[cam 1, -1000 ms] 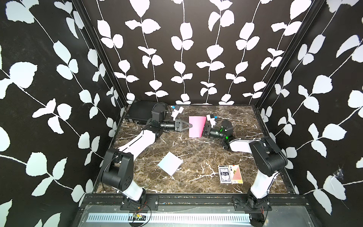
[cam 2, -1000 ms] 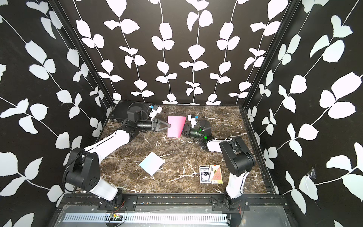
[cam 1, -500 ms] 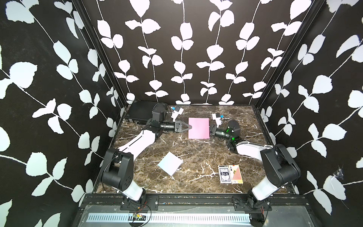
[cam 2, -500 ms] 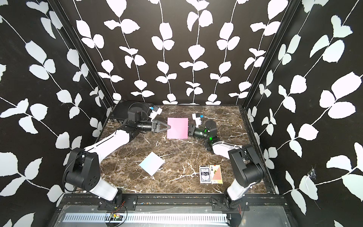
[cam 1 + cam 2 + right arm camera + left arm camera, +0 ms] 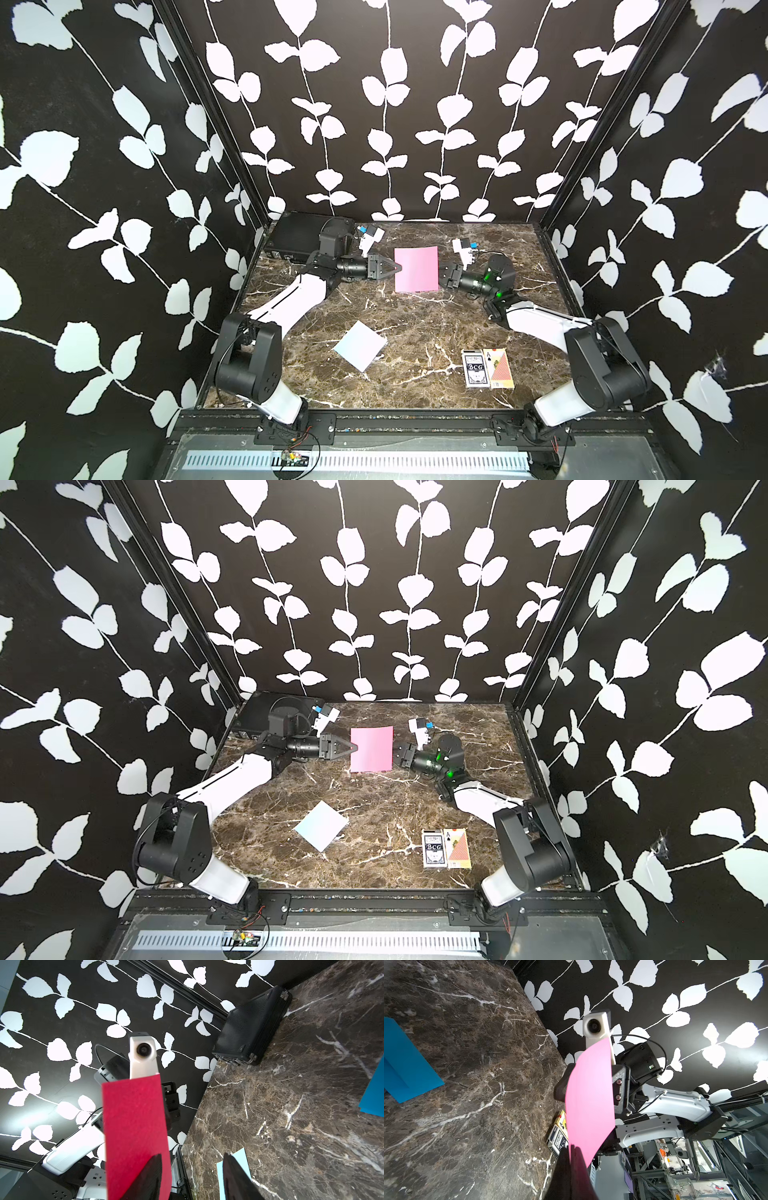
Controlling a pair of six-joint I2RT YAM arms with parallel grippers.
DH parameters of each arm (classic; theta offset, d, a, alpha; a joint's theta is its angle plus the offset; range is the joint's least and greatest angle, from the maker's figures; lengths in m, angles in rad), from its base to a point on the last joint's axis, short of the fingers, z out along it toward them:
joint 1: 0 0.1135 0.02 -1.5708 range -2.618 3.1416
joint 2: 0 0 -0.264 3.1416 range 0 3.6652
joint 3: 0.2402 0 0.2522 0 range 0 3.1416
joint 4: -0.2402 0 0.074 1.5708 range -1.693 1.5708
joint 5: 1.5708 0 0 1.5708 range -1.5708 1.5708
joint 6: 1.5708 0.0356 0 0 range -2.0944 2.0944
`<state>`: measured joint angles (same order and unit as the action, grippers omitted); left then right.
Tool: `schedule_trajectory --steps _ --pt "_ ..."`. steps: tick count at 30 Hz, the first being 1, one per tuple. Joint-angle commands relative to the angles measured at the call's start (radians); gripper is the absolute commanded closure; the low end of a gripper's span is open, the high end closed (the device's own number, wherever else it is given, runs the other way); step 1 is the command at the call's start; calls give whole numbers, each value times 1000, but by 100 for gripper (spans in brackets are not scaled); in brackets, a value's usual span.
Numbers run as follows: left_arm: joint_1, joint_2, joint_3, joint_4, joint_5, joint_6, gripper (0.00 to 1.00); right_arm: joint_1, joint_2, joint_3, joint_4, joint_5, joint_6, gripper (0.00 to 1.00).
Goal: Fold the square paper along the opposite sides
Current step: Fold the paper.
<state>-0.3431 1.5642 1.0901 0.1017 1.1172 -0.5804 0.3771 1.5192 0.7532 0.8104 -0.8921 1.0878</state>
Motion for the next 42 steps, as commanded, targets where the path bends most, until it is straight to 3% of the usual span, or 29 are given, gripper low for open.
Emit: schedule_trajectory --steps 1,42 --pt "8 -18 8 -11 2 24 100 -2 -43 -17 0 -5 -19 48" --pt "23 -39 -4 -24 18 28 100 132 52 118 39 -28 -7 23"
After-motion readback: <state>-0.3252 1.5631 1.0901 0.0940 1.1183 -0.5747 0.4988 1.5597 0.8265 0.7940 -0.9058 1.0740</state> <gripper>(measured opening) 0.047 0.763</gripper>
